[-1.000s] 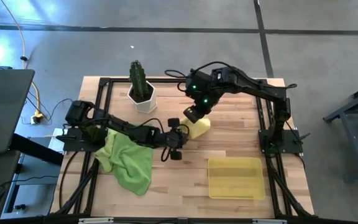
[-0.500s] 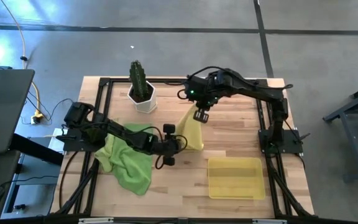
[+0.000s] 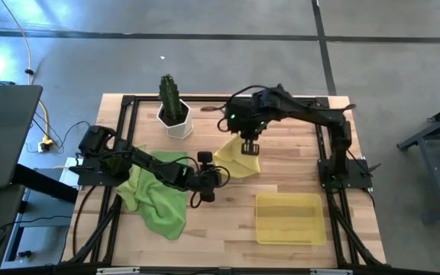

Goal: Roll microfiber towels into tight, uniform cylinder then place into a basket
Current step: Fold the yellow towel

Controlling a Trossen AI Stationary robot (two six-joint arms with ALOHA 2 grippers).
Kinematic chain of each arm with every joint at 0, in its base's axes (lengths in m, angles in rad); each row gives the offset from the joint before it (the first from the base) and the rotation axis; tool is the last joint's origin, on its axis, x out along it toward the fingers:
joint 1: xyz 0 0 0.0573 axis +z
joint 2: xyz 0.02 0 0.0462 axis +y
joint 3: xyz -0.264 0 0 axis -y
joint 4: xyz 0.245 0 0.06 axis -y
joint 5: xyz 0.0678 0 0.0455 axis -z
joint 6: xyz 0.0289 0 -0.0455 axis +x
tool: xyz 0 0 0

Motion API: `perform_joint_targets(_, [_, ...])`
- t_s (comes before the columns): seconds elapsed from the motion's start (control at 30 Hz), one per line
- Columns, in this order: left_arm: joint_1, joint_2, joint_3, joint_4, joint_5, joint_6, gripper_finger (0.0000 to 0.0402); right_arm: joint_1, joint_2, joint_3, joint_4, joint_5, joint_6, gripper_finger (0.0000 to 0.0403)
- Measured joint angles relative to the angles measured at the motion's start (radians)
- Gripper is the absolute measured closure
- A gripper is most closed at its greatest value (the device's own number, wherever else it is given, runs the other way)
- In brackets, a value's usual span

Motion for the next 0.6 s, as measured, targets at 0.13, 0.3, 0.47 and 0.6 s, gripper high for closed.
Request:
perform_joint_targets(0.13, [0.0,0.0,0.0,0.003,-0.012,0.0,0.0319,-0.013,-0.035,-0.059,0.025,0.045,0.015,0.0403])
perform_joint_targets(0.3, [0.0,0.0,0.0,0.008,-0.013,-0.001,0.0319,-0.022,-0.161,-0.395,0.201,0.042,0.014,0.0403])
perform_joint_targets(0.47, [0.006,0.0,0.0,0.042,-0.014,-0.004,0.0319,-0.022,-0.384,-0.789,0.554,0.01,0.036,0.0403])
perform_joint_targets(0.6, [0.029,0.0,0.0,0.118,-0.005,-0.04,0.0319,-0.022,-0.527,-1.063,0.789,0.006,0.15,0.0403])
